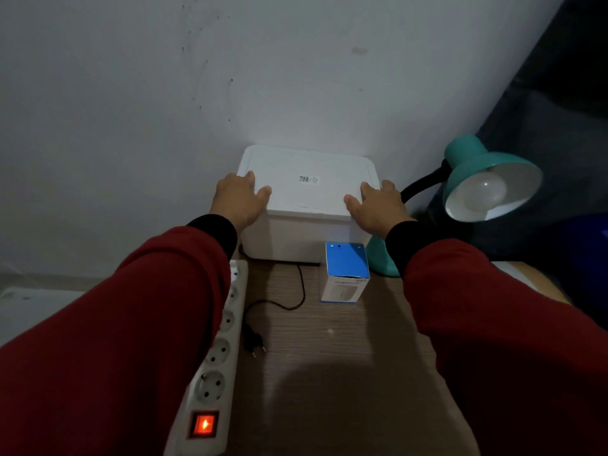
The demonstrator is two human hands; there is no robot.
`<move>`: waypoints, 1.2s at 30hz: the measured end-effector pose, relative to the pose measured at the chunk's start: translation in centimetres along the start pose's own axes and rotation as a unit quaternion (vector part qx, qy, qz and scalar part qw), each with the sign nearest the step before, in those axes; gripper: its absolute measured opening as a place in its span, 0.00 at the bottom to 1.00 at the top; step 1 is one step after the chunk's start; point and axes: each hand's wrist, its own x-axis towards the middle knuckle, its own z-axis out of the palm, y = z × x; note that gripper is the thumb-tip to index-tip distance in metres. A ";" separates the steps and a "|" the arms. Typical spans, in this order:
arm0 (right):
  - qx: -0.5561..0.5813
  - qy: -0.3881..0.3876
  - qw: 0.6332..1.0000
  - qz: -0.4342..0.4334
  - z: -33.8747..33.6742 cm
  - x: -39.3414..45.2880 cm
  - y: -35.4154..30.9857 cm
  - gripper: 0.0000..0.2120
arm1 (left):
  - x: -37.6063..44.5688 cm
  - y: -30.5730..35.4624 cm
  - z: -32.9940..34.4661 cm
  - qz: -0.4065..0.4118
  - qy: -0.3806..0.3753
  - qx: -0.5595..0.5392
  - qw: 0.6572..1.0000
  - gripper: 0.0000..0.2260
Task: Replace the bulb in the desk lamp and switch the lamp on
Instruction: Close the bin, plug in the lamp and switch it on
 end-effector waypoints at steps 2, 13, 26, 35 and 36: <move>-0.058 -0.009 0.998 -0.006 -1.1 -0.4 -0.4 0.25 | 0.1 0.1 -0.9 0.007 -0.028 0.047 0.999 0.22; -0.161 -0.031 0.986 -0.031 -4.6 -5.8 -2.9 0.14 | -4.0 -0.1 -5.1 -0.040 -0.077 0.127 0.988 0.15; -0.072 -0.068 0.987 -0.130 4.5 -12.5 -6.7 0.19 | -12.5 -7.5 -1.7 -0.030 -0.136 0.105 0.985 0.20; 0.099 -0.107 0.987 -0.065 14.4 -15.5 -7.5 0.19 | -18.6 -11.5 3.4 -0.094 -0.169 -0.126 0.973 0.18; 0.109 -0.109 0.986 -0.060 15.0 -15.5 -7.6 0.20 | -19.0 -11.7 3.6 -0.105 -0.166 -0.181 0.964 0.19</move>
